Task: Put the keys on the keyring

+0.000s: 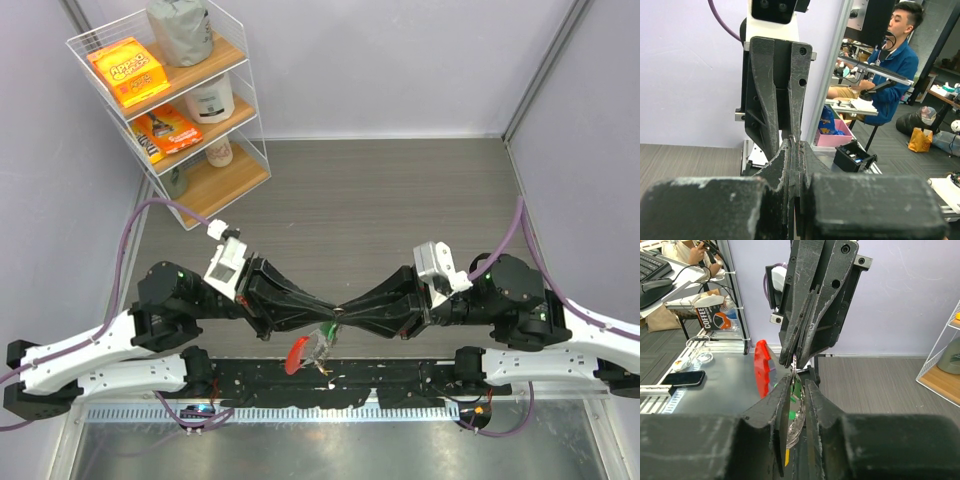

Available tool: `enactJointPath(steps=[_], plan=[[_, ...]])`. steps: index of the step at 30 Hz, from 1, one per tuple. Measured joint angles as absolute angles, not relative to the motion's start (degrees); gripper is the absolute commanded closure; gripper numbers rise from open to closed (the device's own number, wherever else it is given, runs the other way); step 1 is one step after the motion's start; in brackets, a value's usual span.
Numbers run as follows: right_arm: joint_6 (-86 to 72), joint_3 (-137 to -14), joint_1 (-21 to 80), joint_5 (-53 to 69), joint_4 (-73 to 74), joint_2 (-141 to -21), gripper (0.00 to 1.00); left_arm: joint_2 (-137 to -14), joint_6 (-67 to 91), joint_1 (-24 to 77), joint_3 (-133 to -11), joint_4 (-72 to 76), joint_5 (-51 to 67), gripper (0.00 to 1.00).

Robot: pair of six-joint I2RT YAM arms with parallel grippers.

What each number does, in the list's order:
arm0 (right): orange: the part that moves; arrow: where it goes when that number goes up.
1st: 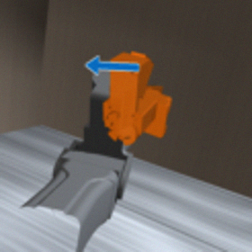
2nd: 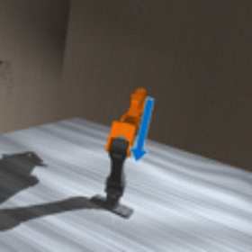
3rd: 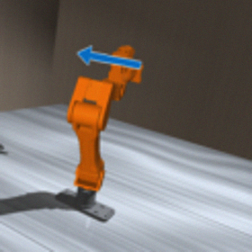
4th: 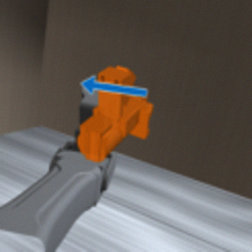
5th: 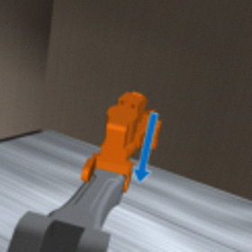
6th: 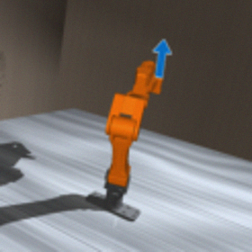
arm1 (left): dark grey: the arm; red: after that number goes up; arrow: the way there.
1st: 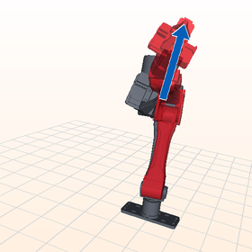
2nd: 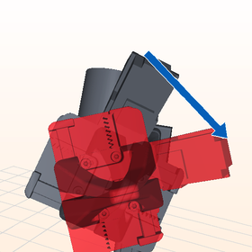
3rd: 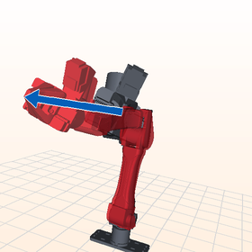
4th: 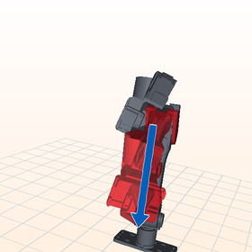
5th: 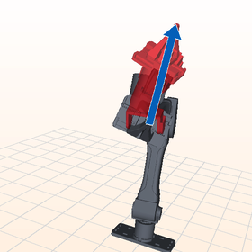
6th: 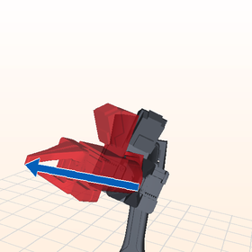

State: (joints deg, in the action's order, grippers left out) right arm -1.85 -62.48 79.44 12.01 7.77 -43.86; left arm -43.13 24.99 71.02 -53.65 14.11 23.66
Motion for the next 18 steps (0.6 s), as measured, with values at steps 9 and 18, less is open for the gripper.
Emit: enactJointPath(steps=[9,18], plan=[[-1.63,-62.85,79.44,11.88,8.58,-43.46,0.94,-43.88,25.15,71.02,-53.47,15.92,22.92,1.0],[-0.69,-65.82,79.46,11.68,13.63,-43.86,0.94,-44.21,25.1,71.13,-53.25,15.7,23.18,0.96]])
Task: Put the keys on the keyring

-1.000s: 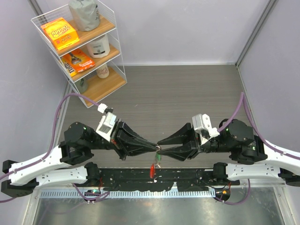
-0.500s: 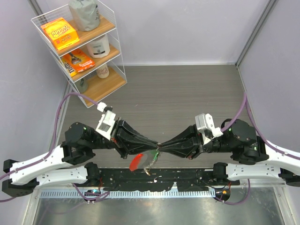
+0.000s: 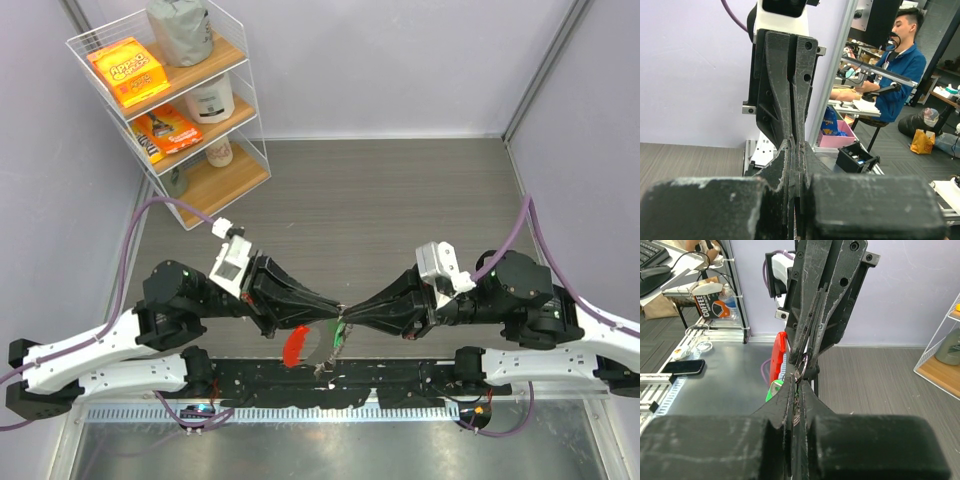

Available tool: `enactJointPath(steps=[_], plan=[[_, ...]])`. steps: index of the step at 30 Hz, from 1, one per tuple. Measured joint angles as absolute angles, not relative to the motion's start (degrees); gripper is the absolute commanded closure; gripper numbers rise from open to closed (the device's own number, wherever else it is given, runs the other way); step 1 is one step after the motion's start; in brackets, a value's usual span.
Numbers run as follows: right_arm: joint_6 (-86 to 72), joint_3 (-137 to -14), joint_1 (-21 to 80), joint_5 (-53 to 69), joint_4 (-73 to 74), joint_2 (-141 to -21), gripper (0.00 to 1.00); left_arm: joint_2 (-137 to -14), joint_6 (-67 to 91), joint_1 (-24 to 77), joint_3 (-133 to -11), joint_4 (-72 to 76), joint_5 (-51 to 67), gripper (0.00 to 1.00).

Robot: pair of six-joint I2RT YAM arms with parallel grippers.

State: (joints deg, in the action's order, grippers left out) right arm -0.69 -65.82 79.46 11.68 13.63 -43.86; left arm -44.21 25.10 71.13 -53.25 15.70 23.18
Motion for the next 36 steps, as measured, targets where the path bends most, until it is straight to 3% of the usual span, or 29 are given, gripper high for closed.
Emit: enactJointPath(steps=[4,9,21,36], plan=[[-0.32,-68.1,79.46,11.97,17.76,-44.75,0.94,-44.62,25.17,71.11,-53.47,14.63,24.18,0.8],[-0.36,-71.2,79.77,12.95,22.5,-46.11,0.94,-46.35,25.06,71.13,-56.38,9.82,26.79,0.69],[-0.12,-80.49,79.77,13.21,34.24,-51.99,0.94,-47.83,24.38,71.13,-60.36,-5.32,30.74,0.67],[1.98,-81.21,79.77,17.47,42.24,-52.88,0.94,-46.02,21.98,71.13,-65.19,-17.21,29.61,0.64]])
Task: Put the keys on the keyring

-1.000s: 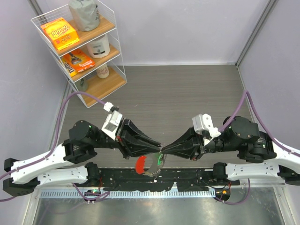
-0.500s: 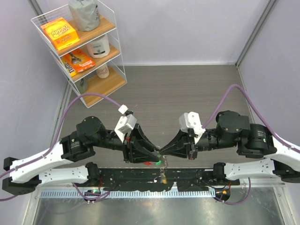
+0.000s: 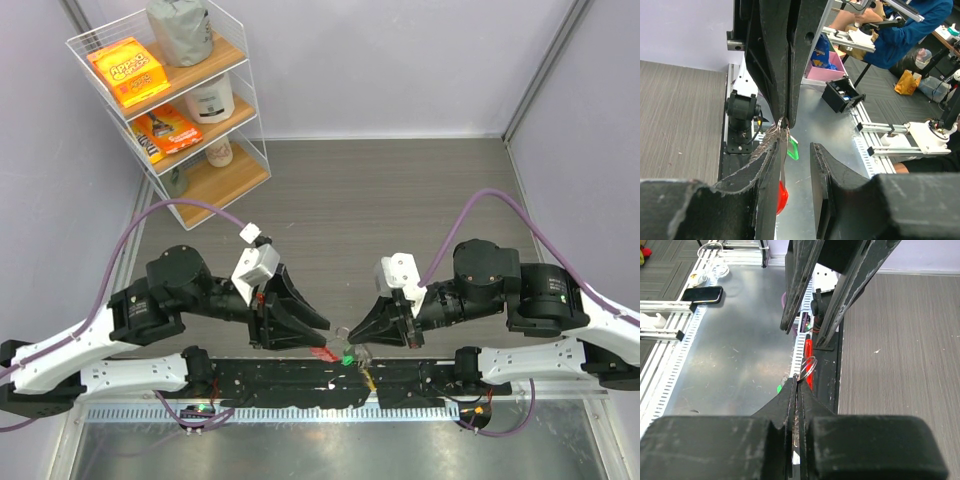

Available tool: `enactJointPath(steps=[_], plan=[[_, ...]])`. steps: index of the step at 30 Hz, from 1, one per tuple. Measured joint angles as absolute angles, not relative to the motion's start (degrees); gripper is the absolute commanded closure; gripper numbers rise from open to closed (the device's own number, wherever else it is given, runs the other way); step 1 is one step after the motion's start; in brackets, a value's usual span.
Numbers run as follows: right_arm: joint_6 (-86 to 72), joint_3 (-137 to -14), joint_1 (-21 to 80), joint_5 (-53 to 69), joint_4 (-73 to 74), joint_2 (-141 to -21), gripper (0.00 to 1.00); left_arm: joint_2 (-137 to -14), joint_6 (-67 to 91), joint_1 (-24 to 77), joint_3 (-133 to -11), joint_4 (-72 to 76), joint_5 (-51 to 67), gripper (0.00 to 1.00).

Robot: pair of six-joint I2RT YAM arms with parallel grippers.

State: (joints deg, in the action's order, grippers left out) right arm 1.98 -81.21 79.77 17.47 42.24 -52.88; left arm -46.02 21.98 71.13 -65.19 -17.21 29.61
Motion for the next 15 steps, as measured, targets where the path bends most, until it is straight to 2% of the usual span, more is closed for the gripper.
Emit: enactJointPath(steps=[15], plan=[[2.96,-81.21,79.77,20.75,42.57,-55.09,0.94,-50.76,22.0,71.13,-67.79,-21.06,30.44,0.66]])
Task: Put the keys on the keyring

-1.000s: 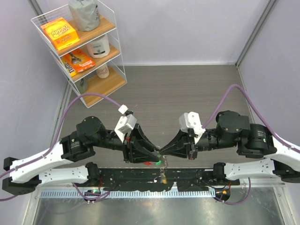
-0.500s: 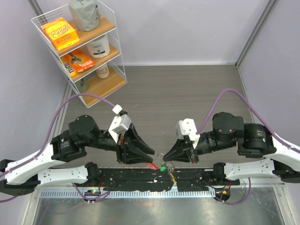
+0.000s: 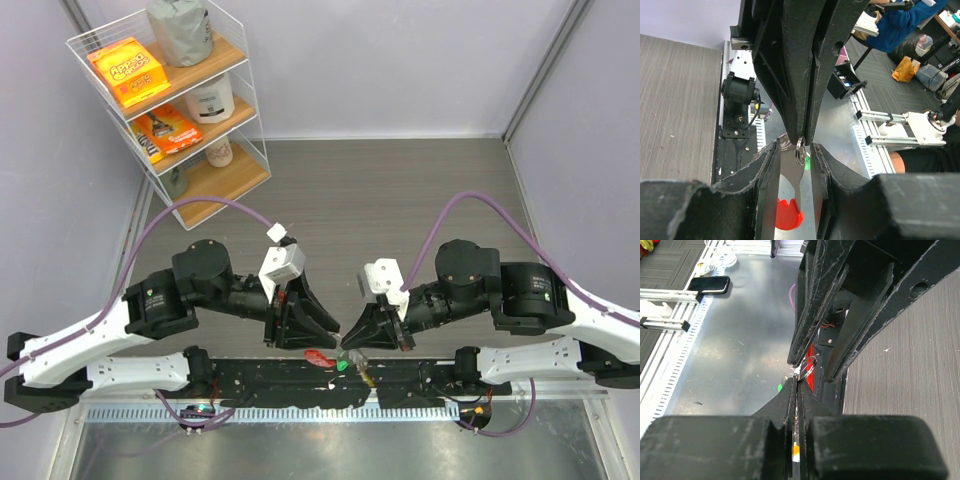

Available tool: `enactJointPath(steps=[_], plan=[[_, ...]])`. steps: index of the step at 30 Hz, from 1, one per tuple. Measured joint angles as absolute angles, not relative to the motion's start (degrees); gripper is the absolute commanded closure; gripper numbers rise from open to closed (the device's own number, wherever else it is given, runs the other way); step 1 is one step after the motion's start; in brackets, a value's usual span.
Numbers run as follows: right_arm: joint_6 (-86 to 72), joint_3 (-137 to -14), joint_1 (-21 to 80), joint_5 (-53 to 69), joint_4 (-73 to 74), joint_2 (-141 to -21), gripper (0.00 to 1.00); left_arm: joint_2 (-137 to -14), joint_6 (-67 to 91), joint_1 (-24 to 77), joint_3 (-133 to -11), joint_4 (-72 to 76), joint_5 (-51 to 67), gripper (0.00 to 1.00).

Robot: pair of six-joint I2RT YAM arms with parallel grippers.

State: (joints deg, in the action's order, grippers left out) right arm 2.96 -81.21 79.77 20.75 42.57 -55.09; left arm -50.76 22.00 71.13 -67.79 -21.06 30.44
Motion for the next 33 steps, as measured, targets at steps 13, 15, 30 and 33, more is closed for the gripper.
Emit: enactJointPath(steps=[13,15,30,33], plan=[[3.16,-81.23,79.77,20.75,42.61,-55.42,0.95,-51.37,21.96,71.13,-68.2,-21.54,32.62,0.93],[3.2,-81.23,79.77,20.75,42.72,-55.42,0.94,-51.64,21.82,71.13,-68.25,-21.71,32.71,1.0],[2.85,-81.43,79.77,19.97,43.68,-55.09,0.71,-51.59,19.53,71.16,-68.45,-22.13,31.33,1.0],[2.31,-80.97,79.75,18.94,42.28,-53.41,0.6,-49.58,18.68,71.24,-67.79,-21.47,29.61,1.0]])
